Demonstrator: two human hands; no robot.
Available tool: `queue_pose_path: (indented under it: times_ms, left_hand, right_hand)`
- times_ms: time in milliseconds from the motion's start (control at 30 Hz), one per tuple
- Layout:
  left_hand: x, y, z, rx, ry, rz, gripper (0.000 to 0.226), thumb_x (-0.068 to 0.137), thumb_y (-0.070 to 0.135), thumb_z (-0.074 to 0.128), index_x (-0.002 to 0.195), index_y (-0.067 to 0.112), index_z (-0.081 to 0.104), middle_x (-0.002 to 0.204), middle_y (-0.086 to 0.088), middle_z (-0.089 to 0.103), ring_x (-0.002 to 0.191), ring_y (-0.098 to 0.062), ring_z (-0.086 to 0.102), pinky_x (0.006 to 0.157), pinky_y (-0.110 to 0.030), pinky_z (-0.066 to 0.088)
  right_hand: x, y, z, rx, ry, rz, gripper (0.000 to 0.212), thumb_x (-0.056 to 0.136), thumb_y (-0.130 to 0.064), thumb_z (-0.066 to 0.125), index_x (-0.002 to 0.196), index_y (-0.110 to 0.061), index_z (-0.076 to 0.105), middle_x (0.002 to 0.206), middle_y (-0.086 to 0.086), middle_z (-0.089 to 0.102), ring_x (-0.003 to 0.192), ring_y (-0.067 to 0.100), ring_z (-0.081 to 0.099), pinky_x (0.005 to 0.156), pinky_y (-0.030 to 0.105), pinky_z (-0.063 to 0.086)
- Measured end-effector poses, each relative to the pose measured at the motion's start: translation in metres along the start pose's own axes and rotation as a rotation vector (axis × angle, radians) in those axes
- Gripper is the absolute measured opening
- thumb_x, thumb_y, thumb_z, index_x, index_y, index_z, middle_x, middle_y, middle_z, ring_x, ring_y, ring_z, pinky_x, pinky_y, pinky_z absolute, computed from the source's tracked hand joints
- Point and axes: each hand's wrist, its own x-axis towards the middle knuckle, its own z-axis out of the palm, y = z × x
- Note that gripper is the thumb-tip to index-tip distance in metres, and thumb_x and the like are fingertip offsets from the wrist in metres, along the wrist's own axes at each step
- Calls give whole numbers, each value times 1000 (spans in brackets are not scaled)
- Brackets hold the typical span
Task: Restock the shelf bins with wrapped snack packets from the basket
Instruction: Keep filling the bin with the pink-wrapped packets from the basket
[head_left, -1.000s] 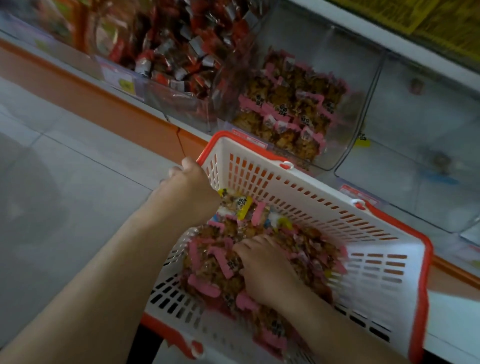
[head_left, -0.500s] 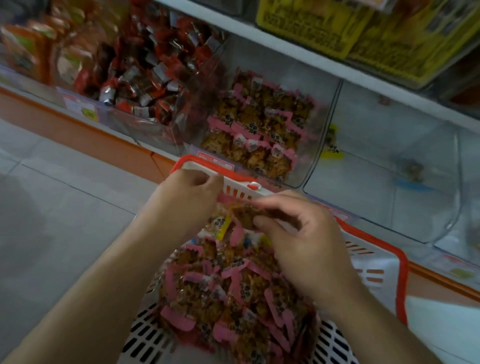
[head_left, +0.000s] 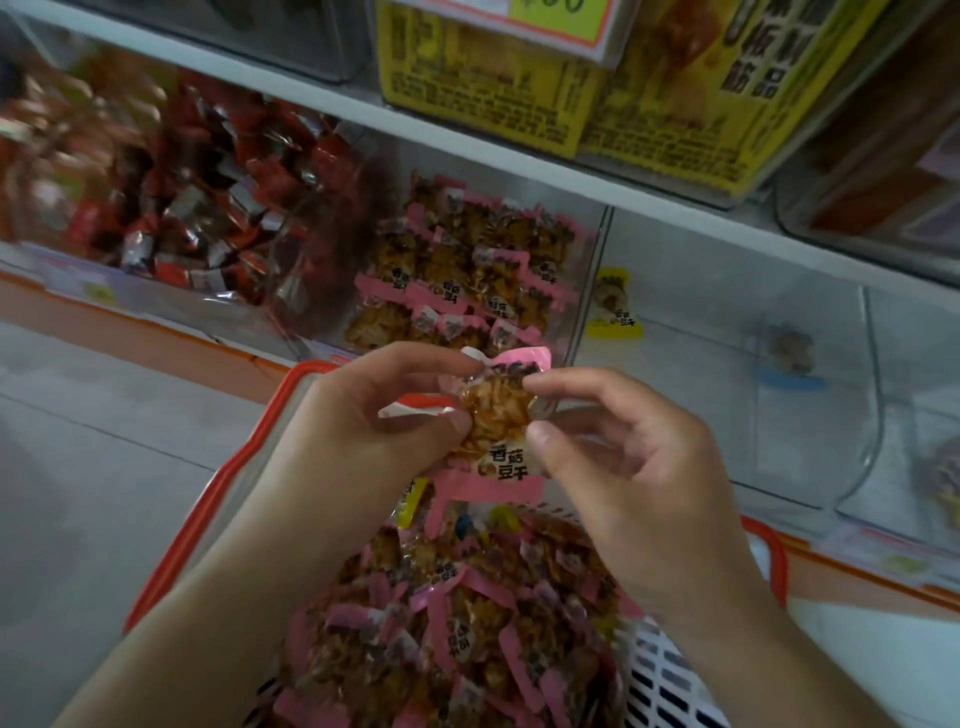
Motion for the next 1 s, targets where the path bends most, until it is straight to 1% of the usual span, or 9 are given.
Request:
queue_pose_path:
  times_ms: [233, 367, 467, 533, 600, 700, 800, 900, 1000]
  left_hand:
    - [-4, -6, 4, 46, -10, -34, 48, 80, -5, 82, 109, 33, 77, 110, 3, 75, 86, -27, 77, 76, -43, 64]
    - [-3, -10, 1, 72, 58, -48, 50, 81, -8, 81, 105, 35, 78, 104, -1, 78, 85, -24, 77, 75, -42, 64]
    - [0, -12, -6, 89, 133, -40, 49, 82, -6, 81, 104, 38, 77, 100, 1, 77, 87, -21, 77, 76, -37, 62]
    - [-2, -13, -8, 121, 173, -51, 49, 82, -4, 81, 105, 39, 76, 101, 2, 78, 90, -21, 77, 79, -45, 64]
    - [2, -8, -6, 176, 210, -44, 48, 83, -1, 81, 106, 40, 76, 99, 5, 78, 87, -20, 77, 78, -48, 65]
    - [37, 5, 5, 304, 233, 29, 39, 85, 6, 82, 108, 37, 75, 94, 8, 78, 82, -7, 74, 73, -26, 63]
    - [90, 11, 21, 456, 254, 115, 35, 85, 17, 82, 116, 31, 75, 101, 18, 75, 88, 5, 69, 80, -20, 56]
    - [138, 8, 41, 580, 231, 171, 38, 86, 19, 80, 122, 28, 74, 103, 15, 71, 98, -3, 66, 85, -18, 47]
    - [169, 2, 62, 712, 186, 176, 37, 90, 21, 77, 126, 26, 70, 106, 8, 68, 96, -9, 61, 71, -16, 44]
  right_hand:
    - [-1, 6, 9, -71, 34, 113, 41, 89, -3, 83, 108, -38, 72, 100, -14, 73, 91, 8, 75, 82, 30, 63]
    - [-2, -4, -4, -290, 33, 34, 37, 98, -10, 71, 118, -41, 72, 105, -27, 73, 103, -8, 69, 89, 12, 56]
    - [2, -7, -24, -603, 66, 92, 45, 104, -21, 63, 146, -36, 57, 136, -21, 65, 120, -4, 62, 106, 23, 54]
    - [2, -7, -24, -836, -116, 214, 59, 106, -30, 58, 161, -28, 37, 156, -10, 50, 138, 12, 51, 116, 30, 45]
    - [-1, -7, -18, -956, -265, 232, 66, 104, -33, 57, 163, -22, 29, 159, -5, 45, 144, 18, 42, 120, 32, 36]
    - [-3, -2, -22, -974, -282, 221, 64, 102, -29, 57, 161, -23, 32, 156, -6, 46, 142, 16, 42, 118, 30, 35]
    - [-1, 2, -30, -940, -249, 222, 62, 104, -26, 54, 162, -27, 32, 157, -9, 45, 144, 14, 40, 119, 28, 32]
    - [1, 5, -36, -914, -257, 214, 59, 105, -26, 53, 160, -29, 34, 155, -11, 47, 142, 14, 40, 119, 28, 32]
    - [6, 8, -38, -904, -263, 224, 54, 103, -28, 55, 155, -30, 40, 146, -11, 52, 134, 15, 43, 115, 30, 37]
